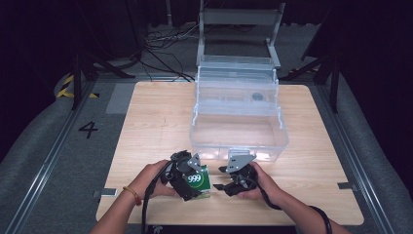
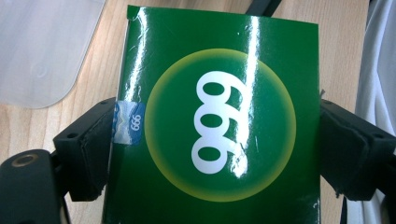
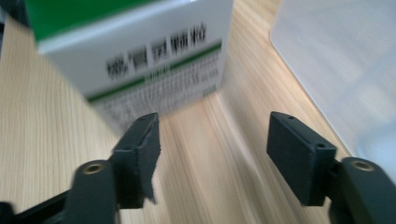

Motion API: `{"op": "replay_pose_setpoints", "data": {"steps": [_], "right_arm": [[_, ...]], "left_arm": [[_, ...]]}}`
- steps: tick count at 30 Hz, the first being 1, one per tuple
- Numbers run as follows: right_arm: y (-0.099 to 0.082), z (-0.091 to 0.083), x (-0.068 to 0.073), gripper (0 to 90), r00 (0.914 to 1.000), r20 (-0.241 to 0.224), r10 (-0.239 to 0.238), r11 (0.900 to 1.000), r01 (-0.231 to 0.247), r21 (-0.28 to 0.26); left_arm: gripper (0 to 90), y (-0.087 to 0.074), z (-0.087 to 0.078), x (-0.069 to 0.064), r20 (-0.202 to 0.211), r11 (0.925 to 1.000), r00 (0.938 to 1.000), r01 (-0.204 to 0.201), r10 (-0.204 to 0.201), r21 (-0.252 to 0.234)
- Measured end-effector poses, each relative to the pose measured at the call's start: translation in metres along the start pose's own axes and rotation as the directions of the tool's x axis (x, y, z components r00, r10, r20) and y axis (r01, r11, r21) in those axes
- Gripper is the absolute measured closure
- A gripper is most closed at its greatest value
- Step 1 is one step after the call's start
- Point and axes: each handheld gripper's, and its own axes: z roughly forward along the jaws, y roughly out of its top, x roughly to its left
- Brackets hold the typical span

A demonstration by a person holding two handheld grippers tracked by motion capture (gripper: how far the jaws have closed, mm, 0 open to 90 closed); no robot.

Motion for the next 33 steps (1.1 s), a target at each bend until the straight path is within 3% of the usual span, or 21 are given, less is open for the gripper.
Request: {"op": "replay_pose_setpoints", "data": {"steps": [6,9,16,19,20,21,24,28,33], "right_arm": [[-0.031,-0.029,-0.011,26.6,0.9998,0.008,-0.02,0.9981,0.02,0.059],[-0.05,-0.044,-0.018,24.9,0.9988,0.039,-0.029,0.9958,0.025,0.088],[-0.093,-0.088,-0.04,24.2,0.9927,0.117,0.032,0.994,-0.044,0.101],[-0.119,-0.116,-0.053,24.1,0.9773,0.19,0.094,0.9905,-0.111,0.081],[-0.129,-0.125,-0.057,24.1,0.9686,0.21,0.134,0.9865,-0.15,0.065],[-0.129,-0.125,-0.057,24.1,0.9686,0.21,0.134,0.9865,-0.15,0.065],[-0.154,-0.144,-0.068,22.3,0.9408,0.25,0.229,0.9705,-0.241,0.017],[-0.169,-0.153,-0.074,18.7,0.9092,0.282,0.306,0.9515,-0.302,-0.057],[-0.171,-0.15,-0.072,15.3,0.9046,0.311,0.291,0.956,-0.287,-0.061]], "left_arm": [[12.6,0.0,0.001,0.0,0.004,0.9999,1.0,0.003,-0.003,0.01],[12.4,0.0,0.003,0.001,0.007,0.9998,1.0,0.0,-0.001,0.02],[12.5,0.002,0.008,0.0,0.0,0.998,0.9997,-0.023,0.023,0.059],[12.6,0.003,0.011,0.0,0.004,0.9958,0.9994,-0.035,0.034,0.085],[12.7,0.003,0.011,0.0,0.004,0.9958,0.9994,-0.035,0.034,0.085],[12.7,0.004,0.013,0.001,0.005,0.9949,0.9991,-0.042,0.042,0.092],[12.5,0.005,0.015,0.001,-0.001,0.992,0.9985,-0.054,0.054,0.115],[12.3,0.004,0.016,-0.001,-0.01,0.9924,0.9989,-0.045,0.046,0.115],[12.5,0.002,0.017,-0.002,-0.021,0.9934,0.9987,-0.045,0.047,0.106]]}}
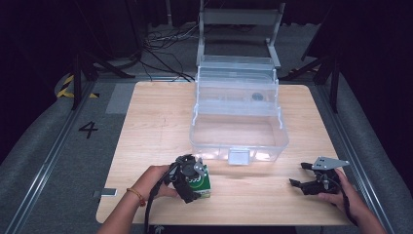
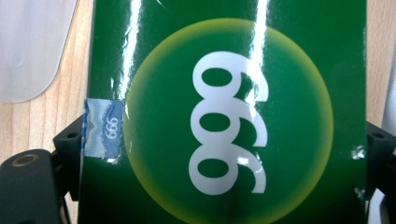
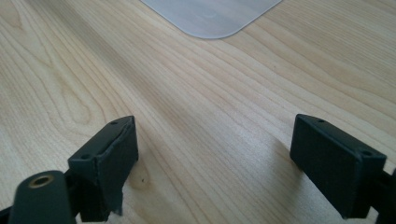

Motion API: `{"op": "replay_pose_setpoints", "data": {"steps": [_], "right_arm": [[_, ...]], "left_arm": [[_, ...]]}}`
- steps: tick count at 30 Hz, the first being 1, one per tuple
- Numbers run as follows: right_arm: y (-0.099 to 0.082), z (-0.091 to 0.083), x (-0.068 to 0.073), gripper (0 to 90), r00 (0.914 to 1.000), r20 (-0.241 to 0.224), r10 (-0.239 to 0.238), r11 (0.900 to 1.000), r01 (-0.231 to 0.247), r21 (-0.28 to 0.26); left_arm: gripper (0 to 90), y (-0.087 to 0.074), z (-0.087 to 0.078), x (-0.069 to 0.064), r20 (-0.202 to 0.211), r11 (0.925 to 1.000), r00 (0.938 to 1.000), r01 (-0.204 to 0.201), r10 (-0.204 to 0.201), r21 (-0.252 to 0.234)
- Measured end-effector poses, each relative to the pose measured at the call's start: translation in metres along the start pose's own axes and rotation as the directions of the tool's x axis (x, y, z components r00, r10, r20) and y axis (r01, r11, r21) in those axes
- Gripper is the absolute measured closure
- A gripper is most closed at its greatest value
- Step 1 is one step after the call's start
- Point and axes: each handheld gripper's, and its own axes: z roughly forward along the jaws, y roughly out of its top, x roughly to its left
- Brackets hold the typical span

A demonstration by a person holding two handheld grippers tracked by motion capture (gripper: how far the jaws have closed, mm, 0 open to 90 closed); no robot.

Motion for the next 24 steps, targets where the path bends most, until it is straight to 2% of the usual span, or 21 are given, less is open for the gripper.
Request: {"op": "replay_pose_setpoints", "data": {"steps": [4,7,12,24], "right_arm": [[0.0,0.0,0.0,15.2,1.0,0.0,0.0,1.0,0.0,0.0],[0.0,0.0,0.0,15.1,1.0,0.0,0.0,1.0,0.0,0.0],[0.0,0.0,0.0,15.1,1.0,0.0,0.0,1.0,0.0,0.0],[0.0,0.0,0.0,15.0,1.0,-0.001,-0.004,1.0,0.004,-0.001]], "left_arm": [[14.2,0.001,-0.001,0.0,0.0,1.0,1.0,0.0,0.0,0.008],[15.2,0.001,-0.002,0.001,0.007,0.9996,0.9997,-0.026,0.026,0.009],[15.9,0.002,-0.003,0.002,-0.002,0.9995,0.9996,-0.029,0.029,0.01],[16.0,0.005,-0.012,0.007,-0.031,0.998,0.9986,-0.042,0.044,0.047]]}}
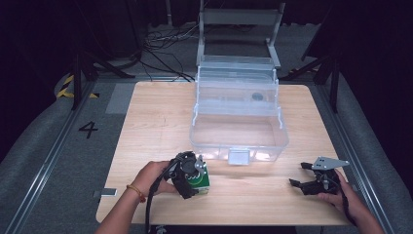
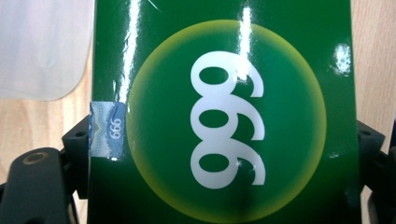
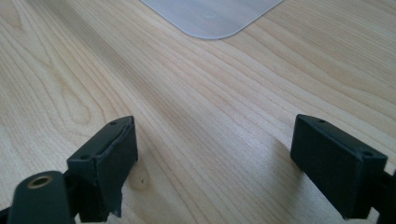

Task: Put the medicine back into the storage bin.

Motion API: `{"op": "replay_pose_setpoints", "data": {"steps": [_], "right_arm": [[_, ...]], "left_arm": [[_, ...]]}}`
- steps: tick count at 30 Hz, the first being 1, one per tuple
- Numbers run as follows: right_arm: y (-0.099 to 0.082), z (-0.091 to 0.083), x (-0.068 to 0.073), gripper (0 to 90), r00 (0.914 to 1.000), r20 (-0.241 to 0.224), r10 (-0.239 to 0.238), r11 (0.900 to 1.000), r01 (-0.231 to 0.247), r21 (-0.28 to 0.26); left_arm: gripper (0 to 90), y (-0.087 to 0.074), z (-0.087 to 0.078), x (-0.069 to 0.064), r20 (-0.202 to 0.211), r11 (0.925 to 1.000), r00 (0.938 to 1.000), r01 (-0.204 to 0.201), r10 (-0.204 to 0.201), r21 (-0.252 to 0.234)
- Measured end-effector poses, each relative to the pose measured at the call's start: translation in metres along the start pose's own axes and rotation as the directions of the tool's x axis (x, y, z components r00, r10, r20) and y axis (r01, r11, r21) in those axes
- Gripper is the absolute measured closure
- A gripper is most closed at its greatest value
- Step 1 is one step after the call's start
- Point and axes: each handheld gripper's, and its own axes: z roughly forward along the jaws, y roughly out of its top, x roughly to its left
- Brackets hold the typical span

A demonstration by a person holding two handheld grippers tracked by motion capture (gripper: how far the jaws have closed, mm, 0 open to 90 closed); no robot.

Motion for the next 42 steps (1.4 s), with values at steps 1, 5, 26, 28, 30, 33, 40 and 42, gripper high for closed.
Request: {"op": "replay_pose_setpoints", "data": {"steps": [1,5,26,28,30,33,40,42], "right_arm": [[0.0,0.0,0.0,15.0,1.0,0.0,-0.002,1.0,0.002,-0.001],[0.0,0.0,0.0,15.0,1.0,0.0,-0.002,1.0,0.002,-0.001],[-0.002,-0.002,0.0,15.0,1.0,0.001,0.005,1.0,-0.005,-0.001],[-0.002,-0.002,0.0,15.0,1.0,0.0,0.005,1.0,-0.005,-0.001],[-0.002,-0.002,0.0,15.0,1.0,0.001,0.005,1.0,-0.005,-0.001],[-0.002,-0.002,0.0,15.0,1.0,0.001,0.005,1.0,-0.005,-0.001],[-0.002,-0.002,0.0,15.0,1.0,0.0,0.005,1.0,-0.005,-0.001],[-0.002,-0.002,0.0,15.0,1.0,0.001,0.004,1.0,-0.004,0.0]], "left_arm": [[16.0,-0.001,-0.001,0.001,0.008,1.0,1.0,0.006,-0.006,0.001],[16.1,0.0,-0.005,0.005,-0.007,0.9999,1.0,0.0,0.0,0.012],[16.0,0.02,-0.054,0.019,-0.047,0.9971,0.9969,-0.066,0.064,-0.038],[16.0,0.022,-0.059,0.021,-0.044,0.9964,0.9964,-0.074,0.072,-0.042],[15.9,0.023,-0.065,0.023,-0.044,0.9951,0.9956,-0.085,0.082,-0.052],[15.9,0.026,-0.071,0.026,-0.047,0.994,0.9963,-0.075,0.072,-0.079],[15.7,0.037,-0.081,0.035,-0.04,0.9898,0.9959,-0.086,0.082,-0.114],[15.7,0.041,-0.084,0.037,-0.046,0.9888,0.9948,-0.096,0.091,-0.114]]}}
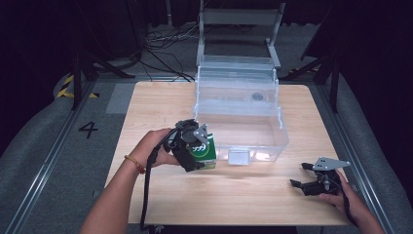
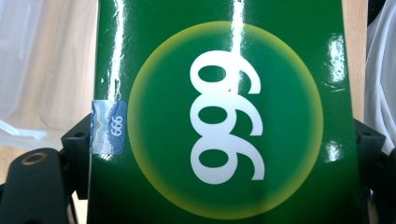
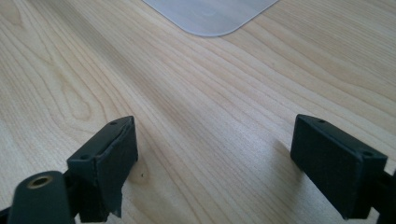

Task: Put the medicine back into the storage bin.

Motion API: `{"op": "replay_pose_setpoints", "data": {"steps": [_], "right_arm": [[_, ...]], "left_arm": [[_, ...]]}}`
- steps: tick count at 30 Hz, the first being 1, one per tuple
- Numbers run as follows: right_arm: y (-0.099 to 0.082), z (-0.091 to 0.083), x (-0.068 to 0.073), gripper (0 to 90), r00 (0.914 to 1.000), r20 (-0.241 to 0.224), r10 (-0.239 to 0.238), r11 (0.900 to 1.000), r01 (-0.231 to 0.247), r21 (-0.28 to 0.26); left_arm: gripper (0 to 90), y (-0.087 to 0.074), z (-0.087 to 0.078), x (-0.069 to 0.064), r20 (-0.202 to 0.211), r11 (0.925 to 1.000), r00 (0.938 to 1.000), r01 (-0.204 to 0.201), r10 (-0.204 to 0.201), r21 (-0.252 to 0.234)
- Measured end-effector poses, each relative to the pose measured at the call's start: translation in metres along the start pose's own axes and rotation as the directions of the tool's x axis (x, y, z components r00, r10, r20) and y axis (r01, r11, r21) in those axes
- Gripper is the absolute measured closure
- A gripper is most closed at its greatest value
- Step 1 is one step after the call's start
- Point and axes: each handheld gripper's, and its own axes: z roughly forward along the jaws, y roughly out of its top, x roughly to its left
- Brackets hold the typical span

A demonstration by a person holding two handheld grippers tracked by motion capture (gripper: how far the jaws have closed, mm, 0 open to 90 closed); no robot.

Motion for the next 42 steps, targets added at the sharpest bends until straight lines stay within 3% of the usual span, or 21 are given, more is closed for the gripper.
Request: {"op": "replay_pose_setpoints", "data": {"steps": [6,17,18,22,28,30,35,42], "right_arm": [[0.0,0.0,0.0,15.0,1.0,0.0,0.001,1.0,-0.001,0.0],[0.0,0.0,0.0,15.0,1.0,0.0,0.001,1.0,-0.001,0.0],[0.0,0.0,0.0,15.0,1.0,0.0,0.0,1.0,0.0,0.0],[0.0,0.0,0.0,15.0,1.0,0.0,0.001,1.0,-0.001,0.0],[0.0,0.0,0.0,15.0,1.0,-0.001,0.0,1.0,0.0,0.0],[0.0,0.0,0.0,15.0,1.0,-0.001,-0.001,1.0,0.001,0.0],[0.0,0.0,0.0,15.0,1.0,-0.001,-0.001,1.0,0.001,0.0],[0.0,0.0,0.0,15.0,1.0,-0.002,-0.002,1.0,0.002,-0.001]], "left_arm": [[15.6,0.011,-0.006,0.007,0.009,1.0,0.9999,-0.005,0.005,-0.005],[16.0,0.025,-0.019,0.025,-0.043,0.9988,0.998,-0.047,0.046,-0.017],[16.1,0.026,-0.02,0.027,-0.043,0.9981,0.9973,-0.06,0.059,-0.011],[16.1,0.026,-0.02,0.034,-0.041,0.9988,0.9982,-0.045,0.044,-0.021],[16.1,0.027,-0.021,0.05,-0.026,0.9968,0.9973,-0.07,0.069,-0.04],[16.1,0.028,-0.02,0.055,-0.04,0.9959,0.9968,-0.071,0.069,-0.057],[16.1,0.03,-0.016,0.064,-0.022,0.996,0.9981,-0.059,0.058,-0.067],[16.0,0.035,-0.001,0.077,-0.011,0.9967,0.9978,-0.065,0.065,-0.048]]}}
